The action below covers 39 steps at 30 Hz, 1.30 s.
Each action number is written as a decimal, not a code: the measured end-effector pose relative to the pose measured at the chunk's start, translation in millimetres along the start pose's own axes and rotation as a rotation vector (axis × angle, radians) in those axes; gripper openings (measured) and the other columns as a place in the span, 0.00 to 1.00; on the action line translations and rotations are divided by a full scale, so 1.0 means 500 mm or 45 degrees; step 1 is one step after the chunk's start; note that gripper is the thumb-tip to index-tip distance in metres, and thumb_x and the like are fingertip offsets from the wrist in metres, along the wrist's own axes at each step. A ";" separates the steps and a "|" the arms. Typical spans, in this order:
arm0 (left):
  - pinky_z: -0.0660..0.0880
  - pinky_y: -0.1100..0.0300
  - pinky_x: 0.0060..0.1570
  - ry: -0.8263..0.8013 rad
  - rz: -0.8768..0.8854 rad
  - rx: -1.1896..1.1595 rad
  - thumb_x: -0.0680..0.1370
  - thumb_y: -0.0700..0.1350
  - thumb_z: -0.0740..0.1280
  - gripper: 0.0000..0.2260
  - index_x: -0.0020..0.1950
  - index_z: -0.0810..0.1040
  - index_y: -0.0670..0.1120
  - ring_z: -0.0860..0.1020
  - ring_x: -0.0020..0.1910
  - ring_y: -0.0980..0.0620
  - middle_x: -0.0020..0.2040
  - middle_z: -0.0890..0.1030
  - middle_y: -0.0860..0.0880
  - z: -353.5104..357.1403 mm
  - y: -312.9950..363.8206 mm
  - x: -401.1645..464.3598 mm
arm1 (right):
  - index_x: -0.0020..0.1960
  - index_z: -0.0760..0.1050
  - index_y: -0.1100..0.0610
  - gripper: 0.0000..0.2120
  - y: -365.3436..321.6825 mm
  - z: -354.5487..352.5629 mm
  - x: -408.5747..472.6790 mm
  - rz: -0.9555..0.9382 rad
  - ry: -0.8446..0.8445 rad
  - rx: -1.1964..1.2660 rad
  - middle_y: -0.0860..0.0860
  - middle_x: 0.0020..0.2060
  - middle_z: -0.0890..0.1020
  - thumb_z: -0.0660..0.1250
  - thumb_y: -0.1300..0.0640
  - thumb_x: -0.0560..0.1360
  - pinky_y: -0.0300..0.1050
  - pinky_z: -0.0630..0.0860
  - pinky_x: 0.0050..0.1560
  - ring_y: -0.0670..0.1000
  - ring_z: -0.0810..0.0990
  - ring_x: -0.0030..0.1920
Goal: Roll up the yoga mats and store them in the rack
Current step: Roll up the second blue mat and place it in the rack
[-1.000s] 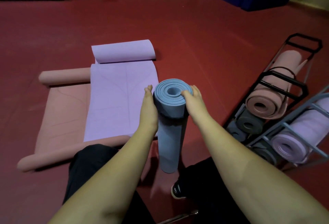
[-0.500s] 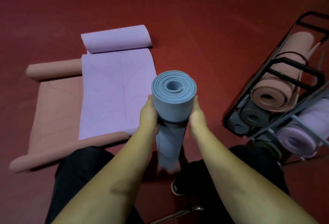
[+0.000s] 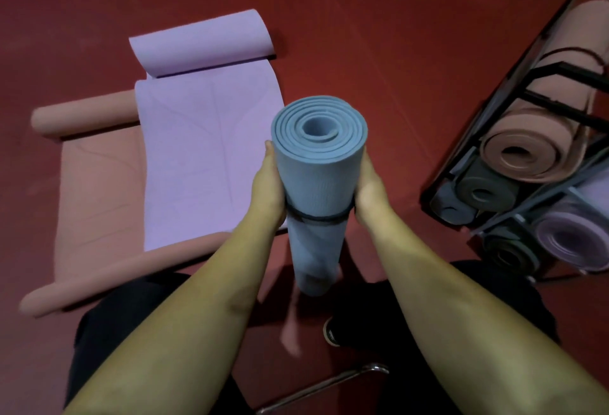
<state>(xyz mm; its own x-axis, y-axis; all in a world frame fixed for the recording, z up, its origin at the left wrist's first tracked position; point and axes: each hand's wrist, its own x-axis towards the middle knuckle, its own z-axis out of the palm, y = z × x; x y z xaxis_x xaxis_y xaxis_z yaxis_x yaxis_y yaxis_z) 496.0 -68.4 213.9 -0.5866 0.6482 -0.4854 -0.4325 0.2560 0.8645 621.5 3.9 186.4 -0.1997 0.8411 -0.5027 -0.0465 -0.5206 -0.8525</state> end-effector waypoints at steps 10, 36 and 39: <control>0.72 0.65 0.29 0.019 -0.143 -0.098 0.80 0.39 0.61 0.10 0.41 0.78 0.47 0.76 0.25 0.58 0.28 0.80 0.55 -0.003 -0.059 0.073 | 0.57 0.80 0.54 0.15 0.071 -0.033 0.089 0.074 -0.014 -0.060 0.46 0.48 0.83 0.57 0.49 0.82 0.45 0.74 0.56 0.46 0.81 0.52; 0.77 0.71 0.40 -0.122 -0.127 0.048 0.85 0.58 0.51 0.21 0.54 0.80 0.49 0.81 0.41 0.66 0.48 0.84 0.56 0.053 -0.154 0.270 | 0.53 0.80 0.51 0.24 0.104 0.000 0.270 0.149 0.027 0.080 0.48 0.52 0.84 0.56 0.34 0.79 0.48 0.72 0.67 0.52 0.79 0.62; 0.75 0.55 0.62 -0.052 -0.226 0.090 0.80 0.67 0.56 0.26 0.47 0.84 0.49 0.81 0.56 0.55 0.51 0.85 0.54 0.050 -0.200 0.293 | 0.61 0.80 0.54 0.49 0.179 -0.025 0.303 0.236 0.220 -0.062 0.51 0.62 0.80 0.60 0.18 0.57 0.54 0.67 0.72 0.54 0.75 0.66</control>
<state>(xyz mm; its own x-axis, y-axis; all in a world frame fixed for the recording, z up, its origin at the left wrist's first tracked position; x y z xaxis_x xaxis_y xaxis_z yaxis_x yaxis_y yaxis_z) 470.2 18.8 59.4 -0.4763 0.6165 -0.6269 -0.4769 0.4179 0.7733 599.3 86.5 32.1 -0.0301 0.7465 -0.6647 0.0236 -0.6643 -0.7471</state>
